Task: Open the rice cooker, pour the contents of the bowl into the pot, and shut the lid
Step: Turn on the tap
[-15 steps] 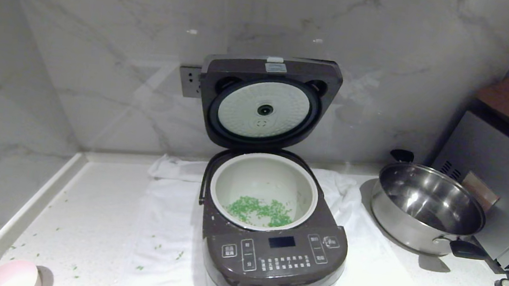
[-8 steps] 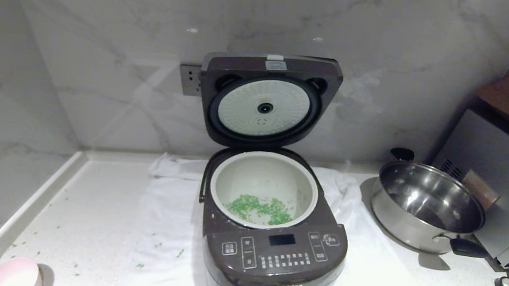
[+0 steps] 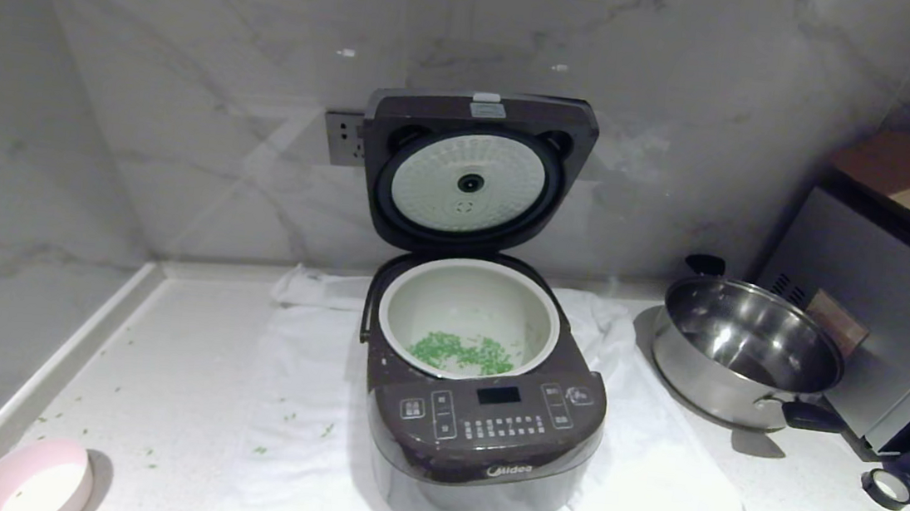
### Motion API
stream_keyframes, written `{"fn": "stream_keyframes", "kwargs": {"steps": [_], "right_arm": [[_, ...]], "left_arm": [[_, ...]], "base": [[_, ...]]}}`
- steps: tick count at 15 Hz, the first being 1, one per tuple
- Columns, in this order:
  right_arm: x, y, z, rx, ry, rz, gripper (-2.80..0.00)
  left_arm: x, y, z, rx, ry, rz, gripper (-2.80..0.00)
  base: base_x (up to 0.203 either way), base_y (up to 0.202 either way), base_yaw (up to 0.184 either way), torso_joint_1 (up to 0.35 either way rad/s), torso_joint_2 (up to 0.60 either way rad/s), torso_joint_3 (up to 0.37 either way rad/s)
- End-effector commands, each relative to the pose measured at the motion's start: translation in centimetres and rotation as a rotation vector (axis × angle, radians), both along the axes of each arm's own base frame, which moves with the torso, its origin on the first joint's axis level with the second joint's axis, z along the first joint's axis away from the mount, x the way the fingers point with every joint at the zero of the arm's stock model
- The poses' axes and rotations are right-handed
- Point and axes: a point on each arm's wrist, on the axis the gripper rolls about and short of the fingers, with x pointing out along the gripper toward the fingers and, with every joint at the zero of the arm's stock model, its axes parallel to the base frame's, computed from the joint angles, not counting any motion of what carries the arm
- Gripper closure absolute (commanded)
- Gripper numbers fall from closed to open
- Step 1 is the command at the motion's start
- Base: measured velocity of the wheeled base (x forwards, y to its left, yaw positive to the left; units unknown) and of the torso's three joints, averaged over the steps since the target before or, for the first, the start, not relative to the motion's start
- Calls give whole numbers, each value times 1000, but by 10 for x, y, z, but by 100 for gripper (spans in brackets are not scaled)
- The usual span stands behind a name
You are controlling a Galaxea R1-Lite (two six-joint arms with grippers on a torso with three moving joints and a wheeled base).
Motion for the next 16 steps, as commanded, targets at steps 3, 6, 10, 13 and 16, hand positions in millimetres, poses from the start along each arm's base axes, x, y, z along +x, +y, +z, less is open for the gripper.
{"fn": "stream_keyframes", "kwargs": {"steps": [3, 6, 10, 13, 16], "right_arm": [[0, 0, 0, -1, 1, 1, 0], [0, 0, 0, -1, 1, 1, 0], [0, 0, 0, -1, 2, 1, 0], [0, 0, 0, -1, 1, 1, 0], [0, 0, 0, 0, 4, 1, 0]], "left_arm": [[1, 0, -3, 0, 12, 0, 0], [1, 0, -3, 0, 12, 0, 0], [1, 0, -3, 0, 12, 0, 0], [1, 0, -3, 0, 12, 0, 0], [1, 0, -3, 0, 12, 0, 0]], "base": [[2, -4, 25, 4, 1, 0], [2, -9, 159, 5, 6, 2], [0, -5, 178, 1, 8, 5], [-2, -7, 172, -8, 2, 6], [-2, -11, 167, 2, -5, 0]]}}
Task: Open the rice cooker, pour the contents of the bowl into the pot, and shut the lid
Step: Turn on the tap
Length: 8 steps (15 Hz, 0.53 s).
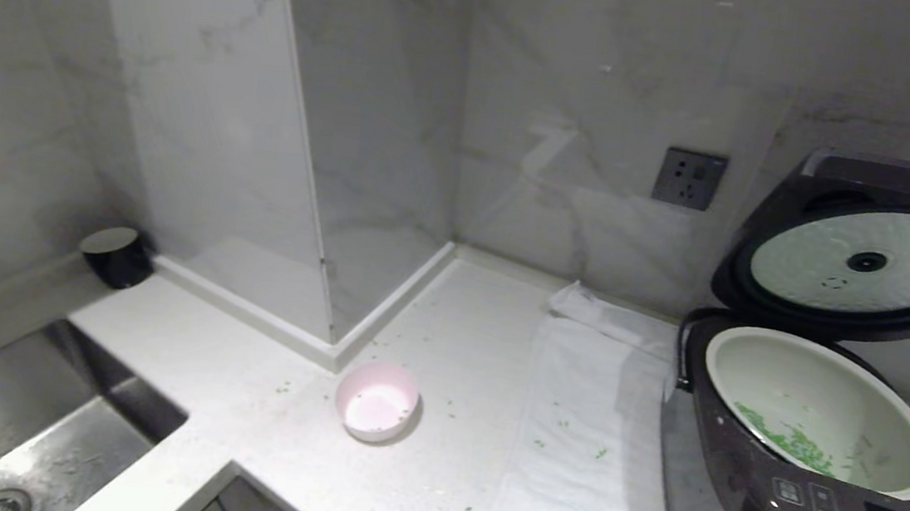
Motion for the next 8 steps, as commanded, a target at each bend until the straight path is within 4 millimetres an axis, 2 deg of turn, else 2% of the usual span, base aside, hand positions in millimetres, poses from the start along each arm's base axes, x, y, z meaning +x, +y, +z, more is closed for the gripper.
{"fn": "stream_keyframes", "kwargs": {"steps": [1, 5, 8], "right_arm": [[0, 0, 0, 0, 0, 1, 0], [0, 0, 0, 0, -1, 0, 0], [0, 0, 0, 1, 1, 1, 0]], "left_arm": [[1, 0, -3, 0, 11, 0, 0], [1, 0, -3, 0, 11, 2, 0], [1, 0, -3, 0, 11, 2, 0]], "base": [[2, -8, 161, 4, -14, -2], [-2, -6, 151, 11, -11, -9], [-2, 1, 25, 4, -1, -1]]}}
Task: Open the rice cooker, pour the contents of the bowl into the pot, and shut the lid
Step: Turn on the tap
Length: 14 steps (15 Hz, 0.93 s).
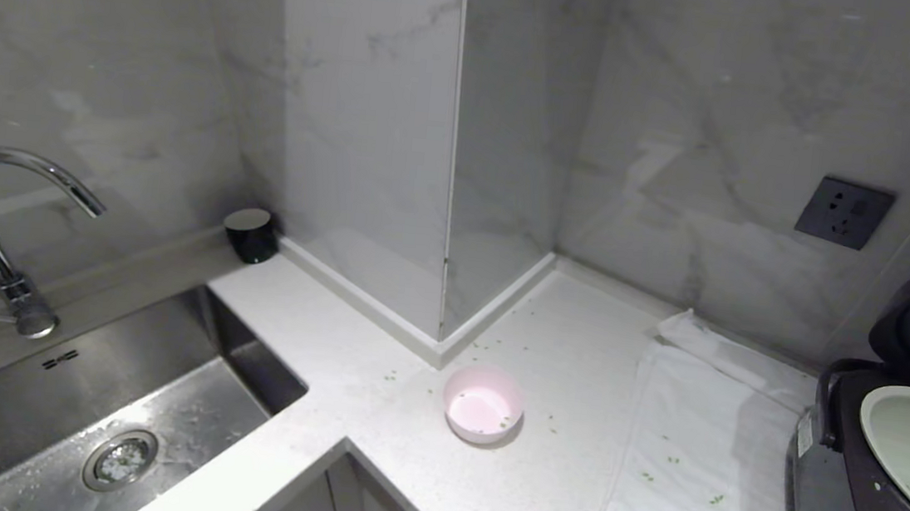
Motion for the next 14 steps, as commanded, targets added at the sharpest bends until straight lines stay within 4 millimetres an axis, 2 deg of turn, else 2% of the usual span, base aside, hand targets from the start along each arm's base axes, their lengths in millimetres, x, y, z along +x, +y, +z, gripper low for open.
{"fn": "stream_keyframes", "kwargs": {"steps": [1, 14], "right_arm": [[0, 0, 0, 1, 3, 1, 0], [0, 0, 0, 5, 1, 0, 0]], "left_arm": [[1, 0, -3, -3, 12, 5, 0], [0, 0, -3, -17, 27, 12, 0]], "base": [[0, 0, 0, 0, 0, 0], [0, 0, 0, 0, 0, 0]]}}
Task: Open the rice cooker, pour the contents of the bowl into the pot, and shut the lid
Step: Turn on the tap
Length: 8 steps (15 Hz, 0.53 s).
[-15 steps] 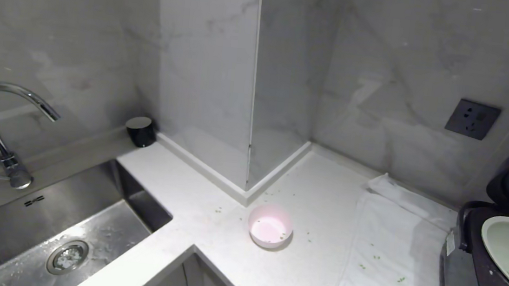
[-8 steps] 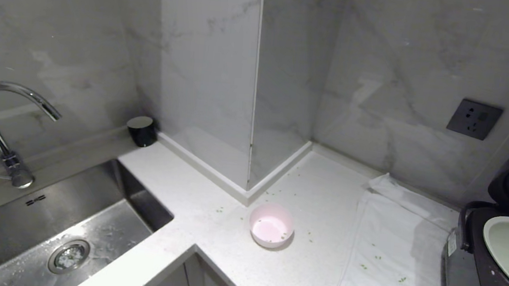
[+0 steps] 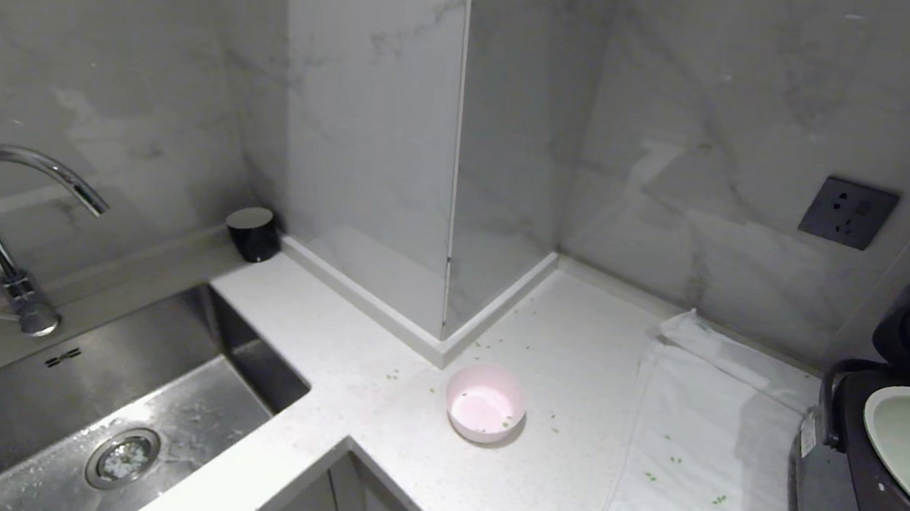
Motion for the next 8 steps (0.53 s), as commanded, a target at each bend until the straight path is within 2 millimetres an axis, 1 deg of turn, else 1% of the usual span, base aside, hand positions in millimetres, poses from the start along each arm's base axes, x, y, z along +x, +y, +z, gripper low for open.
{"fn": "stream_keyframes", "kwargs": {"steps": [1, 2, 3, 4, 5, 7, 8], "right_arm": [[0, 0, 0, 0, 0, 1, 0], [0, 0, 0, 0, 0, 0, 0], [0, 0, 0, -2, 0, -1, 0], [0, 0, 0, -2, 0, 1, 0], [0, 0, 0, -2, 0, 0, 0], [0, 0, 0, -2, 0, 1, 0], [0, 0, 0, -2, 0, 1, 0]], "left_arm": [[-1, 0, -3, 1, 47, 6, 0], [-3, 0, 5, 0, 55, 14, 0], [-4, 0, 18, -10, 62, 29, 0], [0, 1, 32, -36, 90, 50, 0], [8, 2, 49, -73, 139, 79, 0], [42, 4, 82, -136, 287, 179, 0], [61, 5, 90, -152, 364, 239, 0]], "base": [[0, 0, 0, 0, 0, 0], [0, 0, 0, 0, 0, 0], [0, 0, 0, 0, 0, 0], [0, 0, 0, 0, 0, 0], [0, 0, 0, 0, 0, 0], [0, 0, 0, 0, 0, 0], [0, 0, 0, 0, 0, 0]]}}
